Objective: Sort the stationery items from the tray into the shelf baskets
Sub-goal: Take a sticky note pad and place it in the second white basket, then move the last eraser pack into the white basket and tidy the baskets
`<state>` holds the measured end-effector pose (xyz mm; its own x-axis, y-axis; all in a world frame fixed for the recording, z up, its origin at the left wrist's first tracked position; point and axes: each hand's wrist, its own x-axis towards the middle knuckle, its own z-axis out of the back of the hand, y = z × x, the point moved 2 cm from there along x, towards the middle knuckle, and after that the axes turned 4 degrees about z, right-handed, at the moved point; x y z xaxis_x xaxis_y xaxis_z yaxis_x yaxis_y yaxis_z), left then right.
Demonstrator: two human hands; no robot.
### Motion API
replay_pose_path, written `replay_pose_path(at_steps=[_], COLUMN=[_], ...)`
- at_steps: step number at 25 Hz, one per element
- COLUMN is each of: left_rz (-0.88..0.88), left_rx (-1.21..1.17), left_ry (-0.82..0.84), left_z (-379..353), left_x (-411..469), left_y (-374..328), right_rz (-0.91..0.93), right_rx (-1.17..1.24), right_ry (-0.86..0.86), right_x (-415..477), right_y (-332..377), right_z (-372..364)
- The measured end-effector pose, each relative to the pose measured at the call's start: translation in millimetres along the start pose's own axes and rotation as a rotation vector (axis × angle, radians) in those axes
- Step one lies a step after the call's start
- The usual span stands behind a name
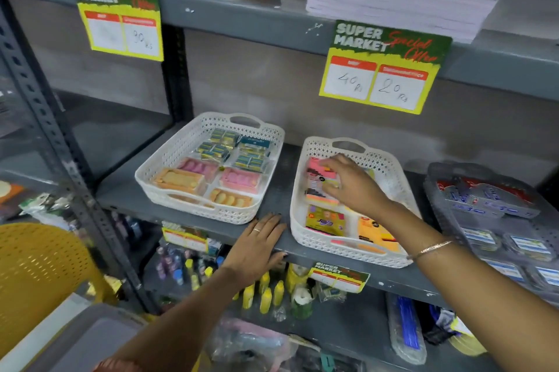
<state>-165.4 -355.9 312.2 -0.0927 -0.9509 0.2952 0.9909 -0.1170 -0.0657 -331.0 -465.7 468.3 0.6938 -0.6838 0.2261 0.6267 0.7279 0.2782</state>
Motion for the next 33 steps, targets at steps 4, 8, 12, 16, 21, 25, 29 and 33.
replay_pose_path(at_steps=[4,8,12,16,21,25,29,33], left_rz=[0.089,0.412,0.726,1.001,1.183,1.229,1.264,1.304], left_rx=[0.028,0.045,-0.038,-0.122,-0.111,-0.150,-0.101,-0.078], left_ry=[-0.040,0.094,0.185,0.289,0.400,0.443,0.407,0.340], left_z=[-3.5,-19.8,-37.4,-71.4,-133.4,-174.5,-192.2,-196.5], left_x=[-63.8,-166.4,-276.0,-368.1,-446.0,-479.5,-489.7,-488.2], left_y=[27.2,75.4,100.1,99.1,97.3,90.6,89.8,90.4], right_rz=[0.305,0.575,0.688,0.751,0.835,0.844,0.889,1.018], right_rx=[0.083,0.168,0.201,0.143,0.021,0.084,0.102,0.107], right_ry=[-0.153,-0.098,0.156,0.446,0.840,0.912,0.883,0.880], right_x=[35.7,53.1,52.9,27.0,-20.7,-51.7,-63.9,-66.9], right_y=[99.0,188.1,247.8,288.7,317.0,336.5,361.4,393.6], right_z=[-14.3,-87.7,-192.9,-315.8,-458.6,-540.5,-587.4,-615.9])
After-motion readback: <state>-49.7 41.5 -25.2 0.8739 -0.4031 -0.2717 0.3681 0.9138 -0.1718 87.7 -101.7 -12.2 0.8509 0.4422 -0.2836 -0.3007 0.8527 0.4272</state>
